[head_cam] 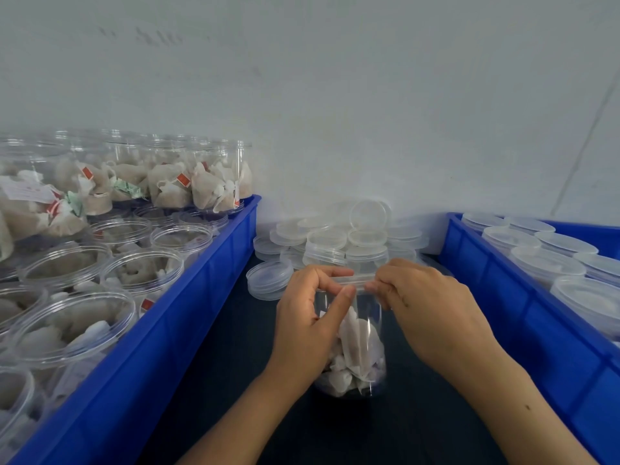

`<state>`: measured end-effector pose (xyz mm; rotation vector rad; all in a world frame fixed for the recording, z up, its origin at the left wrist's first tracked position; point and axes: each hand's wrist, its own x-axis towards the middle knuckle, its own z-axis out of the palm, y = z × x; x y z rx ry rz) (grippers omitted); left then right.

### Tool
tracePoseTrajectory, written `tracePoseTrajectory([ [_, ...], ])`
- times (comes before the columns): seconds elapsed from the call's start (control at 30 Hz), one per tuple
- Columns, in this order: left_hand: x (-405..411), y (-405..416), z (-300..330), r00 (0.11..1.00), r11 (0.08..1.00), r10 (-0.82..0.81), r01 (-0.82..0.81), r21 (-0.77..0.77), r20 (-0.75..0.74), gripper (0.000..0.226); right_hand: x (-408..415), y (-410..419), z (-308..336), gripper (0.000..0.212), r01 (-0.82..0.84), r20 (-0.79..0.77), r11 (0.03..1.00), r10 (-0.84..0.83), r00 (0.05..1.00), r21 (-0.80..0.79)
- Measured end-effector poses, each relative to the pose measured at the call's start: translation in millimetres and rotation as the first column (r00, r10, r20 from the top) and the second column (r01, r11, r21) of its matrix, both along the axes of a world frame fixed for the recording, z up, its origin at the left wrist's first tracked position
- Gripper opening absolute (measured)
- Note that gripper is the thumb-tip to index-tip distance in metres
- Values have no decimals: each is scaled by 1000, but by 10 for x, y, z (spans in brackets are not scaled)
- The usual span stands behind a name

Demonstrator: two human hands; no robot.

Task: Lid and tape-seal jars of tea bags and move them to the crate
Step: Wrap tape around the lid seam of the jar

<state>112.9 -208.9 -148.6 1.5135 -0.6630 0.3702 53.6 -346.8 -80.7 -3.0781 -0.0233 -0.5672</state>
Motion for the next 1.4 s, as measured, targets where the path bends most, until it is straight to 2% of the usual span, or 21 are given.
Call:
tracePoseTrajectory([
  [0.17, 12, -9, 4, 1000, 1000, 16, -16, 14, 2, 31, -4, 29, -11, 23, 11, 25, 1000, -11, 1000, 19],
  [0.27, 15, -15, -5, 1000, 1000, 28, -28, 12, -4, 26, 3, 30, -9, 28, 11, 25, 1000, -11, 1000, 19],
  [0.4, 5, -15, 2, 999, 999, 34, -34, -1, -5, 36, 10, 32, 9, 28, 7, 11, 1000, -7, 1000, 27],
  [0.57, 17, 4, -8, 999, 1000, -8, 7, -19, -33, 25, 7, 24, 28, 37, 8, -8, 1000, -8, 1000, 8],
  [0.7, 19, 14, 16, 996, 995, -59, 53, -85, -61, 31, 5, -1, 48, 34, -6, -12, 1000, 6, 1000, 21],
  [0.9, 24, -3, 15, 996, 990, -82, 76, -118, -44, 36, 8, -43, 119, 31, -5, 44, 990, 11, 999, -139],
  [1.0, 32, 4, 11, 994, 986, -108, 103, -134, -31, 39, 16, -76, 57, 24, -17, 63, 988, 27, 998, -155],
  [1.13, 27, 2, 8, 993, 983, -119, 117, -139, -7, 37, 31, -114, 15, 21, -38, 97, 994, 48, 994, -105],
  [1.27, 40, -4, -6, 993, 982, -119, 118, -148, -3, 34, 42, -121, -46, 32, -41, 143, 993, 56, 988, -107],
  [1.4, 75, -10, -18, 990, 978, -138, 136, -156, -4, 30, 102, -165, -30, 40, -32, 68, 999, 32, 997, -12],
])
